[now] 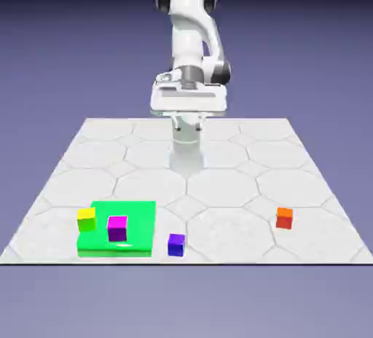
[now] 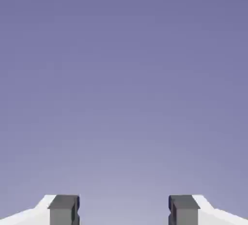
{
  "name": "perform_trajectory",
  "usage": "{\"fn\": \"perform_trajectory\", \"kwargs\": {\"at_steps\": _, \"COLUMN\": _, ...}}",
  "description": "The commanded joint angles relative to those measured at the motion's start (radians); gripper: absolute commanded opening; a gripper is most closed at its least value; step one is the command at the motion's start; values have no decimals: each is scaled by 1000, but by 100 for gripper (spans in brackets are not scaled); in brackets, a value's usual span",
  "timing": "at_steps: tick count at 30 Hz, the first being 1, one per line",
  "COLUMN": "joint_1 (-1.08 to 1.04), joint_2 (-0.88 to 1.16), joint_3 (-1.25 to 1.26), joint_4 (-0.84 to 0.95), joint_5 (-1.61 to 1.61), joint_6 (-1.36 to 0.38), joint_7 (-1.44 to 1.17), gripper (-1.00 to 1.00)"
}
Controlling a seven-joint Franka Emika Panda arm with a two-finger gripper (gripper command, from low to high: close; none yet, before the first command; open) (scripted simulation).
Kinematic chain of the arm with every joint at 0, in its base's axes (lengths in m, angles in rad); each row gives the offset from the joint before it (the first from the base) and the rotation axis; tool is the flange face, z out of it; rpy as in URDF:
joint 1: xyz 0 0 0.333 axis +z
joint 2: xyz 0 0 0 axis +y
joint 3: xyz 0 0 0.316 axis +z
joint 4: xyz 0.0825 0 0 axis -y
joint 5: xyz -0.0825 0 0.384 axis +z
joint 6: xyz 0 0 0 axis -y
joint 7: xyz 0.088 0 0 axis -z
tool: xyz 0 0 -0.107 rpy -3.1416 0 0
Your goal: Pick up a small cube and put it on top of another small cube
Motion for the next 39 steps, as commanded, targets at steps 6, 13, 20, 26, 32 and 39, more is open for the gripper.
{"fn": "perform_trajectory", "kwargs": {"at_steps": 6, "joint_1": -154, "joint_2": 217, "joint_3": 106, "joint_4": 106, "joint_5": 126, "joint_6": -105, "joint_7": 236, "gripper": 0}}
{"fn": "perform_trajectory", "kwargs": {"at_steps": 13, "joint_1": -334, "joint_2": 471, "joint_3": 230, "joint_4": 230, "joint_5": 273, "joint_6": -228, "joint_7": 512, "gripper": 0}}
{"fn": "perform_trajectory", "kwargs": {"at_steps": 20, "joint_1": -513, "joint_2": 725, "joint_3": 354, "joint_4": 353, "joint_5": 421, "joint_6": -350, "joint_7": 787, "gripper": 0}}
{"fn": "perform_trajectory", "kwargs": {"at_steps": 26, "joint_1": -644, "joint_2": 909, "joint_3": 444, "joint_4": 443, "joint_5": 528, "joint_6": -439, "joint_7": 987, "gripper": 0}}
{"fn": "perform_trajectory", "kwargs": {"at_steps": 32, "joint_1": -593, "joint_2": 1090, "joint_3": 439, "joint_4": 479, "joint_5": 535, "joint_6": -287, "joint_7": 961, "gripper": 0}}
{"fn": "perform_trajectory", "kwargs": {"at_steps": 39, "joint_1": -632, "joint_2": 951, "joint_3": 443, "joint_4": 451, "joint_5": 529, "joint_6": -404, "joint_7": 981, "gripper": -100}}
